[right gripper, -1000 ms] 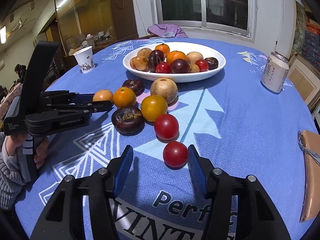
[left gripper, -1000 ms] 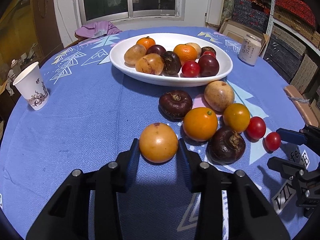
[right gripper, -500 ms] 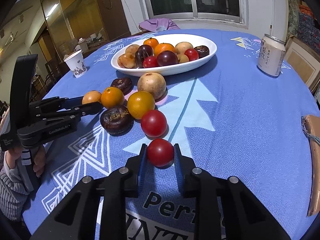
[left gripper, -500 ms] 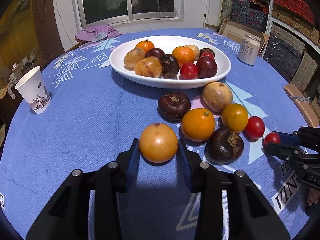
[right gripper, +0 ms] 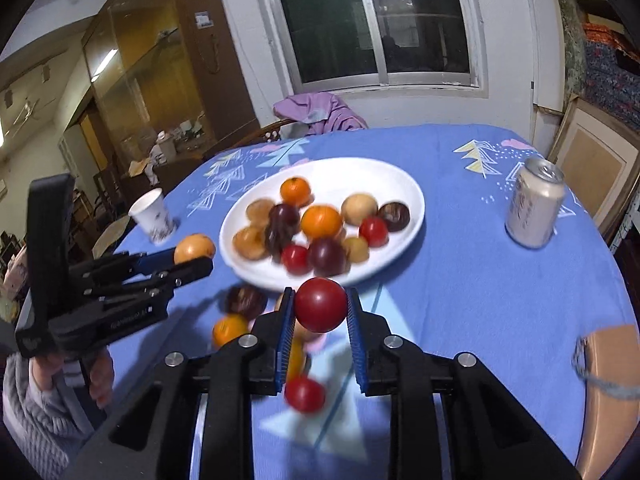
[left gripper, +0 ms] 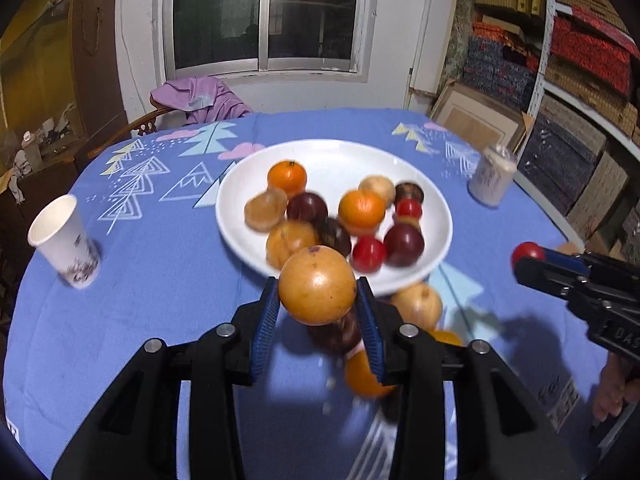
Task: Organize fruits
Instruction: 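Place the tan-orange fruit on the plate with the left tool while the right tool places the tomato, then move both open tools back to the fruit pile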
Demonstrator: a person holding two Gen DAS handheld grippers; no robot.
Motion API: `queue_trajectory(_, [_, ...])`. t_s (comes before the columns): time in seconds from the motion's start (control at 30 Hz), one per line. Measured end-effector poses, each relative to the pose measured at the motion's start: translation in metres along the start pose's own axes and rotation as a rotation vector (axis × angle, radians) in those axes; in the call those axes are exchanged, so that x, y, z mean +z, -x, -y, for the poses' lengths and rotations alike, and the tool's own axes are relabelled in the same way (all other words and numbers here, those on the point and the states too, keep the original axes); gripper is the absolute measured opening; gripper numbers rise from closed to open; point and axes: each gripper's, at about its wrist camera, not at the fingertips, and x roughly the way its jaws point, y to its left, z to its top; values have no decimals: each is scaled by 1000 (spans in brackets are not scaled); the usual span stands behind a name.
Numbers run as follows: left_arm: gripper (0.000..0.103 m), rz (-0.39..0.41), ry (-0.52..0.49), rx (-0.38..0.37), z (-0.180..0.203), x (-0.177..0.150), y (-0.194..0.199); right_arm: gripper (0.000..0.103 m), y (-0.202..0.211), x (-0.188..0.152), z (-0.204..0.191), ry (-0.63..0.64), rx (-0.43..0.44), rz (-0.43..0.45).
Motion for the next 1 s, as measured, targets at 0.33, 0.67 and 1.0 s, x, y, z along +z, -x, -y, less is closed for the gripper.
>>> queue_trajectory(0.33, [38,-88,10,31,5,79,-85,26,-90,69,30,-117,-23,-72])
queue_trajectory(0.67, [54,-134,33,37,13,104,-146,32,-151,93,68,-190,-90,-108])
queue_trajectory(1.0, [78,-45,71,16,-7,79,-75,45,-102,64,71,-226,-27,-47])
